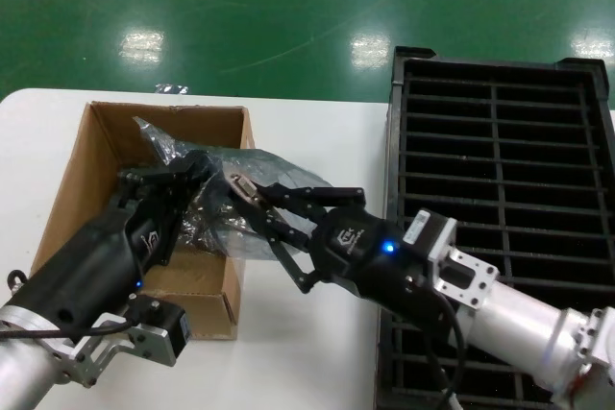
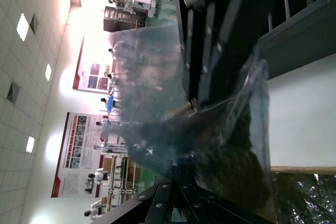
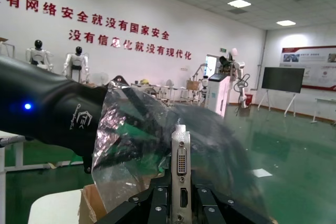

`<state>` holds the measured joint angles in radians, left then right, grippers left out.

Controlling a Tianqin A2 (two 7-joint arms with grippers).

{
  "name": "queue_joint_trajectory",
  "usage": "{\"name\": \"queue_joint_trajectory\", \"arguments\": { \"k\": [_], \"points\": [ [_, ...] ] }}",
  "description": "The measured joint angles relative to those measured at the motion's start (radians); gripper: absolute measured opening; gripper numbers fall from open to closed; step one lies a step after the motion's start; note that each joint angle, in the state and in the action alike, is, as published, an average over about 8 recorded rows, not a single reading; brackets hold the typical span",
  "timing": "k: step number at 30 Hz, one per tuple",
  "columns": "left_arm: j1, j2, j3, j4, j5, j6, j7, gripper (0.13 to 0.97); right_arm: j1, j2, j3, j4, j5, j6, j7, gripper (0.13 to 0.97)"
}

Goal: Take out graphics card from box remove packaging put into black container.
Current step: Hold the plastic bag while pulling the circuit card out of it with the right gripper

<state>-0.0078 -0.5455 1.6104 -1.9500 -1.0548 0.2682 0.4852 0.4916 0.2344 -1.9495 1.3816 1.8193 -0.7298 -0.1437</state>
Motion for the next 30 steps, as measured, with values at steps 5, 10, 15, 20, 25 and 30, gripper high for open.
{"name": "queue_joint_trajectory", "arguments": {
  "k": [5, 10, 15, 20, 25, 30],
  "points": [
    [0.000, 0.000, 0.000, 0.000, 0.000, 0.000, 0.000, 0.138, -0.036, 0.026, 0.015, 0.037, 0.010, 0.002, -0.005, 0.193],
    [0.000, 0.000, 0.000, 0.000, 0.000, 0.000, 0.000, 0.138, -0.069, 0.048, 0.028, 0.069, 0.015, 0.010, -0.008, 0.193],
    [0.000, 0.000, 0.000, 0.000, 0.000, 0.000, 0.000, 0.138, -0.095, 0.062, 0.039, 0.100, 0.020, 0.023, -0.010, 0.193],
    [0.000, 0.000, 0.000, 0.000, 0.000, 0.000, 0.000, 0.138, -0.113, 0.073, 0.045, 0.121, 0.022, 0.032, -0.009, 0.193],
    [0.000, 0.000, 0.000, 0.000, 0.000, 0.000, 0.000, 0.138, -0.129, 0.083, 0.043, 0.130, 0.022, 0.035, -0.005, 0.193],
    [0.000, 0.000, 0.000, 0.000, 0.000, 0.000, 0.000, 0.138, -0.138, 0.084, 0.032, 0.128, 0.018, 0.035, -0.003, 0.193]
  ]
}}
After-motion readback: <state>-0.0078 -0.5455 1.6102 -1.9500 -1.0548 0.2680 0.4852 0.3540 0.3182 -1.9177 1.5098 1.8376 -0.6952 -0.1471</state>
